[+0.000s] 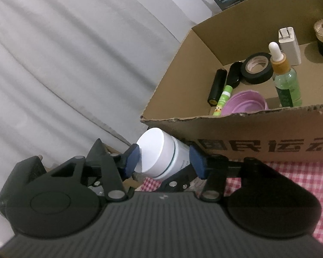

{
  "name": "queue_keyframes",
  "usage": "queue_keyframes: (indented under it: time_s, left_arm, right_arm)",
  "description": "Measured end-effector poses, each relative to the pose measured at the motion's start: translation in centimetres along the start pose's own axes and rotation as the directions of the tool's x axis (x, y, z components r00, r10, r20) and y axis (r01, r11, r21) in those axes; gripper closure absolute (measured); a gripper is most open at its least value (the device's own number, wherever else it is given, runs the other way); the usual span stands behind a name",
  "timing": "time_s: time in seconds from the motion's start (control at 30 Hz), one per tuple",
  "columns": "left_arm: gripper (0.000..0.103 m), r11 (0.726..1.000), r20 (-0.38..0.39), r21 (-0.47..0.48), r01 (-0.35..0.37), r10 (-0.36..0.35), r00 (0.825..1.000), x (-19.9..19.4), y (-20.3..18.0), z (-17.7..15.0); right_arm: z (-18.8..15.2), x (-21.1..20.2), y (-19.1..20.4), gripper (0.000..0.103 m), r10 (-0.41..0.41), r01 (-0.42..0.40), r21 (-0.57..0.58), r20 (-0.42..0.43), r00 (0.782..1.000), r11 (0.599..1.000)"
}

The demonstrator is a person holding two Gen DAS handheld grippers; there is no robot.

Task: Organize rigid objects
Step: 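Grasp the white supplement bottle by its lid with the right gripper, then lift the white supplement bottle over the box with the right gripper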

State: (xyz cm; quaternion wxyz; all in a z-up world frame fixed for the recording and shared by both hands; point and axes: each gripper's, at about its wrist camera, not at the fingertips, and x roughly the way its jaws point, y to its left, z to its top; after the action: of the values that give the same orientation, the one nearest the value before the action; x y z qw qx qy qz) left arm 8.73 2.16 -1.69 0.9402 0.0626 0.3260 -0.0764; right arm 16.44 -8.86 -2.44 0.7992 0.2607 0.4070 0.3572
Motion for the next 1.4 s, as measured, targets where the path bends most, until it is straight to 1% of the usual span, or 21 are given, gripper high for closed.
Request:
queue_keyframes:
  time_s: [0.3,0.43,0.57,0.73,0.83,0.9,1.03,1.17,1.23,1.33,1.4]
  left_arm:
    - [0.049,1.000,0.009,0.019,-0.010,0.009,1.000,-3.1,-0.7,0.9]
    - [0.049,0.998,0.060,0.054,-0.015,0.012,0.998,-5.4,-1.2,2.4]
    - [0.049,0.996,0.120,0.089,-0.005,-0.006,0.993,-7.3,-1.9,4.6]
    - [0.049,0.991,0.174,0.133,0.033,-0.056,0.983,-8.3,-3.8,8.1]
    - [0.049,0.985,0.197,0.155,0.071,-0.101,0.975,-8.0,-5.4,10.2]
    - [0.049,0.980,0.200,0.167,0.105,-0.138,0.970,-7.4,-6.6,11.6]
    - [0.049,0.966,0.153,0.154,0.206,-0.229,0.961,-4.7,-8.4,13.9]
    - [0.049,0.951,0.060,0.112,0.287,-0.294,0.954,-0.5,-9.8,15.1]
    - [0.049,0.948,0.016,0.095,0.305,-0.308,0.951,1.9,-10.3,15.3]
    - [0.049,0.948,-0.045,0.083,0.307,-0.304,0.951,5.0,-10.9,14.9]
    - [0.049,0.948,-0.073,0.075,0.308,-0.303,0.950,6.7,-10.6,14.8]
  right_arm:
    - [-0.4,-2.0,1.4,0.053,0.048,-0.047,-0.015,0.024,0.999,0.999]
    - [-0.2,-4.1,3.1,0.053,0.073,-0.069,-0.060,0.066,0.995,0.996]
    - [0.5,-6.9,4.6,0.053,0.111,-0.092,-0.131,0.150,0.982,0.987]
    - [2.4,-10.4,5.6,0.052,0.112,-0.070,-0.178,0.236,0.965,0.982]
    - [3.8,-13.3,5.9,0.051,0.084,-0.026,-0.203,0.284,0.955,0.979]
    - [4.8,-14.8,5.5,0.051,0.057,0.010,-0.210,0.310,0.949,0.978]
    - [6.9,-17.1,3.5,0.051,-0.017,0.082,-0.177,0.343,0.939,0.981]
    - [8.4,-17.9,-0.1,0.051,-0.084,0.129,-0.114,0.340,0.937,0.985]
    - [9.1,-17.4,-2.2,0.051,-0.113,0.146,-0.081,0.326,0.939,0.986]
    - [9.7,-16.3,-5.4,0.051,-0.137,0.152,-0.030,0.289,0.948,0.988]
    - [9.9,-15.5,-7.3,0.051,-0.149,0.155,-0.003,0.262,0.953,0.988]
